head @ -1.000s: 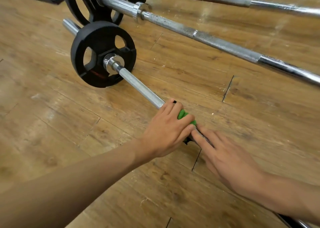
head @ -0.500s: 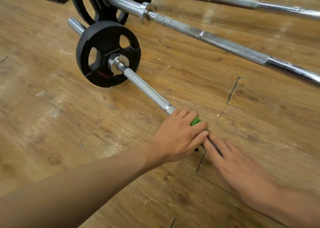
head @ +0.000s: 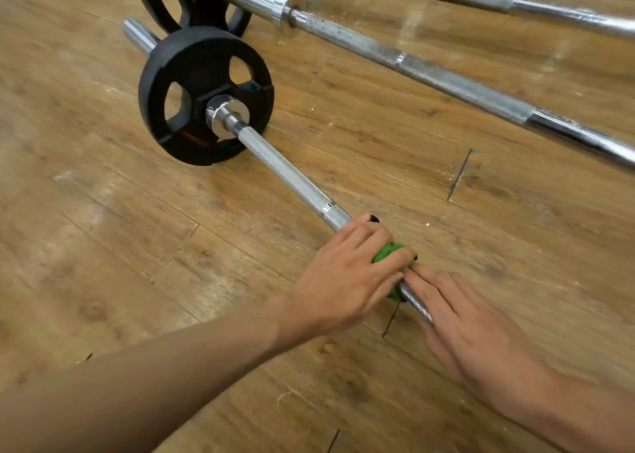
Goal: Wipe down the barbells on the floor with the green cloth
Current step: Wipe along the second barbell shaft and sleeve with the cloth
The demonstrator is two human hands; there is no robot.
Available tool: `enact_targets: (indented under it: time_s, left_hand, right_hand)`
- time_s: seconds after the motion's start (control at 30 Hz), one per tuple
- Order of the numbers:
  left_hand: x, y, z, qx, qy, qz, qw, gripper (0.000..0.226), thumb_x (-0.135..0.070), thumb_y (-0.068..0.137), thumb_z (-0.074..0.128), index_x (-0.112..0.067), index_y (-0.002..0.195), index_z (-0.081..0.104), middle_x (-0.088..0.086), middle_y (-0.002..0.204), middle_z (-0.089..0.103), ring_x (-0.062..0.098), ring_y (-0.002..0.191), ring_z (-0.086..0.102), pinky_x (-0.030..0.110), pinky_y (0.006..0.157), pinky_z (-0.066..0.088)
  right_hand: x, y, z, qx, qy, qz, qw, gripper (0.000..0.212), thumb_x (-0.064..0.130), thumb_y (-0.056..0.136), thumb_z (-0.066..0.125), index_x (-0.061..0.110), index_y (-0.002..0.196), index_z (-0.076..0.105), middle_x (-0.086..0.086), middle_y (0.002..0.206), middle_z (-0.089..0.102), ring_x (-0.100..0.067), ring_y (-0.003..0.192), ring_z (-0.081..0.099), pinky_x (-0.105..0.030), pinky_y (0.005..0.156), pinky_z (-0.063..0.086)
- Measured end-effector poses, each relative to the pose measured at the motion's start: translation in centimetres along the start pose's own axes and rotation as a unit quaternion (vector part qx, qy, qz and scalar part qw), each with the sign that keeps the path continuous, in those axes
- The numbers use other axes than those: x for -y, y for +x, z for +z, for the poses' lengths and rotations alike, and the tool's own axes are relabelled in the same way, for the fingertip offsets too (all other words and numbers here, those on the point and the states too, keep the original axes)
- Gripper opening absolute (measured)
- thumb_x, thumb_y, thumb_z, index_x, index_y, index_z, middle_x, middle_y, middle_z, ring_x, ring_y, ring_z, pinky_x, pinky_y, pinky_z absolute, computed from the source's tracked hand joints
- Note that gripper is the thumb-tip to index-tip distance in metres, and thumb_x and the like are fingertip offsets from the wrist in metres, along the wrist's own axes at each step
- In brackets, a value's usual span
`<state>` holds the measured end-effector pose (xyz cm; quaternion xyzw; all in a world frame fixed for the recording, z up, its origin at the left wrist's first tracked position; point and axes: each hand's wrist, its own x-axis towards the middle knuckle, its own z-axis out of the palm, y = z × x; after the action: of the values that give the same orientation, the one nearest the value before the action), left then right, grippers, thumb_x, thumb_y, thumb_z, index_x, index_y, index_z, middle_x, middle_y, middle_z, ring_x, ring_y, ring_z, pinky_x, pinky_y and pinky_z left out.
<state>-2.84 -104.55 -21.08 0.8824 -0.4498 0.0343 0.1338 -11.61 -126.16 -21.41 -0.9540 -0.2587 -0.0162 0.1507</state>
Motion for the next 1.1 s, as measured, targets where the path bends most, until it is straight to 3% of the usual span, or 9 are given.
enact_targets:
  time_s: [0.1,0.3,0.4,0.5,0.57,0.7,0.83,0.97,1.1]
  left_hand:
    - [3.6,0.4,-1.3,0.069,0.076,0.054,0.993,0.041,-0.039,0.111,0.031,-0.018,0.134,0.058,0.009,0.117,0.062,0.030,0.116,0.058,0.046,0.123,0.028]
    - [4.3,0.3,-1.3,0.018,0.031,-0.101,0.994,0.040,-0.037,0.109,0.035,-0.014,0.122,0.064,0.008,0.112,0.057,0.032,0.115,0.054,0.049,0.124,0.025]
    - [1.1,-0.4,0.1,0.011,0.031,-0.005,0.999,0.042,-0.038,0.108,0.044,-0.010,0.133,0.064,0.015,0.120,0.060,0.036,0.121,0.053,0.050,0.125,0.025]
    - [4.2,0.8,-1.1,0.075,0.074,0.095,0.990,0.044,-0.043,0.109,0.041,-0.012,0.130,0.064,0.012,0.113,0.062,0.032,0.110,0.058,0.049,0.123,0.030]
    - [8.0,2.0,-2.5,0.081,0.080,0.031,0.993,0.040,-0.042,0.109,0.037,-0.012,0.115,0.064,0.008,0.102,0.059,0.030,0.099,0.057,0.054,0.118,0.036]
    - [9.5,1.5,-3.5,0.023,0.060,-0.131,0.989,0.037,-0.039,0.108,0.037,-0.012,0.102,0.062,0.003,0.100,0.053,0.029,0.101,0.050,0.059,0.109,0.039]
    - [1.7,-0.3,-0.3,-0.022,0.025,-0.071,0.997,0.038,-0.034,0.109,0.042,-0.008,0.113,0.069,0.010,0.116,0.054,0.034,0.116,0.048,0.052,0.122,0.026]
    - [5.0,0.0,-1.3,0.062,0.077,0.024,0.995,0.050,-0.048,0.111,0.034,-0.013,0.130,0.063,0.015,0.116,0.058,0.033,0.113,0.054,0.049,0.123,0.027]
    - [9.6,0.2,-2.8,0.059,0.078,-0.071,0.993,0.051,-0.051,0.109,0.033,-0.011,0.125,0.060,0.013,0.115,0.056,0.034,0.114,0.053,0.051,0.123,0.027]
  right_hand:
    - [-0.1,-0.2,-0.2,-0.012,0.002,0.014,1.000,0.059,0.024,0.094,0.057,0.003,0.148,0.045,-0.010,0.142,0.054,-0.027,0.118,0.058,-0.039,0.093,0.059]
    - [-0.3,-0.3,0.0,-0.016,-0.023,-0.005,1.000,0.072,0.012,0.089,0.071,0.002,0.153,0.041,-0.013,0.148,0.050,-0.031,0.119,0.058,-0.044,0.089,0.061]
    - [-0.3,-0.5,0.3,0.012,-0.036,-0.025,0.999,0.088,0.006,0.084,0.077,0.005,0.160,0.032,-0.014,0.157,0.043,-0.033,0.132,0.054,-0.046,0.098,0.058]
    - [-0.5,-0.7,0.7,0.034,-0.038,-0.038,0.998,0.100,-0.002,0.083,0.076,0.008,0.165,0.019,-0.012,0.170,0.023,-0.028,0.153,0.034,-0.045,0.113,0.047]
    - [-0.7,-0.7,0.8,0.047,-0.031,-0.039,0.998,0.103,-0.002,0.085,0.075,0.008,0.166,0.012,-0.009,0.174,0.010,-0.024,0.158,0.022,-0.045,0.113,0.047]
    - [-0.6,-0.3,1.0,0.022,-0.030,-0.054,0.998,0.068,0.021,0.105,0.051,0.005,0.164,0.020,-0.012,0.173,0.015,-0.025,0.158,0.021,-0.045,0.118,0.042]
    - [0.1,0.1,0.3,0.024,-0.044,-0.045,0.998,0.066,0.044,0.111,0.026,0.001,0.161,0.028,-0.016,0.170,0.022,-0.027,0.158,0.023,-0.042,0.120,0.029]
    - [0.1,0.1,0.4,0.027,-0.043,-0.046,0.998,0.066,0.044,0.112,0.023,0.000,0.160,0.029,-0.016,0.170,0.022,-0.027,0.158,0.023,-0.041,0.122,0.026]
    - [0.1,-0.1,0.4,0.025,-0.042,-0.045,0.998,0.064,0.042,0.111,0.027,-0.001,0.159,0.032,-0.016,0.169,0.024,-0.027,0.158,0.022,-0.042,0.123,0.026]
